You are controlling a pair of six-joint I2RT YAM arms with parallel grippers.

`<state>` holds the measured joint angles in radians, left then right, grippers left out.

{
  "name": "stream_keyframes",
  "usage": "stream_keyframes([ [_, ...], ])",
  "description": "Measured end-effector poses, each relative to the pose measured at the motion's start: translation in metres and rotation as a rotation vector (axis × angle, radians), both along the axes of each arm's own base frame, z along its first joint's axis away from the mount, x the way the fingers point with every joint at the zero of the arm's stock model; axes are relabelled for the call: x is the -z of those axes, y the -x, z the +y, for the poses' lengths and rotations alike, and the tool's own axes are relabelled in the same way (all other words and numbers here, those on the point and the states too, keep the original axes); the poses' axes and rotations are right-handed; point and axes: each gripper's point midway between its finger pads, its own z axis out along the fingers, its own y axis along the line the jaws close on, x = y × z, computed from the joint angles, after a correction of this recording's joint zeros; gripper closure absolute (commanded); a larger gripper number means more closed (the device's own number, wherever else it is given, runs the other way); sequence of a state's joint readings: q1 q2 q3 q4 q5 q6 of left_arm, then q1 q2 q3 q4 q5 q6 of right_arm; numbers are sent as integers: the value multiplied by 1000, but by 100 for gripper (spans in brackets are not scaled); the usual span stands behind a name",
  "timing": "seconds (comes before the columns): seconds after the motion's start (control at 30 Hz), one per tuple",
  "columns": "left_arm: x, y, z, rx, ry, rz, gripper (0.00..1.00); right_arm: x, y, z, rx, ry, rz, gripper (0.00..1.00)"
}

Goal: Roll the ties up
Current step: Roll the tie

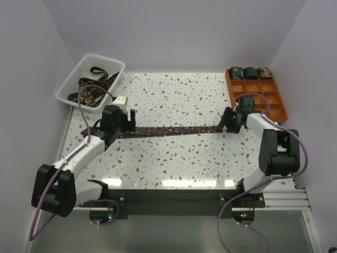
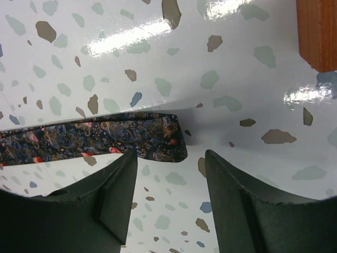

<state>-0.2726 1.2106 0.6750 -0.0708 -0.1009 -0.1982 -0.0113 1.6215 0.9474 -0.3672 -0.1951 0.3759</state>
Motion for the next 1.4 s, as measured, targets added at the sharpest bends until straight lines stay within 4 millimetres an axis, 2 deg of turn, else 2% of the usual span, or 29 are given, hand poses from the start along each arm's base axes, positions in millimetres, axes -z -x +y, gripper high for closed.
stream_keyframes([
  [0.13,1,3,-16,55,19,8,19,6,-2,-1,-2,-52,-11,50],
  [0.43,10,16,-75,214,133,89,27,15,-8,2,-32,-113,-35,60],
  [0.7,13,25,-138,325,212,132,35,20,-8,4,-49,-145,-41,77],
  [0.83,17,25,-171,368,242,151,46,20,-8,4,-61,-144,-42,88],
  [0.93,19,24,-198,402,262,164,50,20,-7,3,-68,-139,-40,96],
  [1.03,21,19,-226,430,285,167,55,22,-5,3,-79,-130,-36,98],
  [1.2,29,15,-261,470,322,178,55,22,-4,2,-88,-125,-32,98],
  [1.23,37,16,-272,488,322,189,55,20,-5,2,-88,-126,-31,97],
  [1.27,38,16,-273,489,322,190,55,20,-5,2,-88,-126,-31,97],
  [1.4,49,16,-285,505,314,201,57,15,-9,2,-76,-129,-36,67],
])
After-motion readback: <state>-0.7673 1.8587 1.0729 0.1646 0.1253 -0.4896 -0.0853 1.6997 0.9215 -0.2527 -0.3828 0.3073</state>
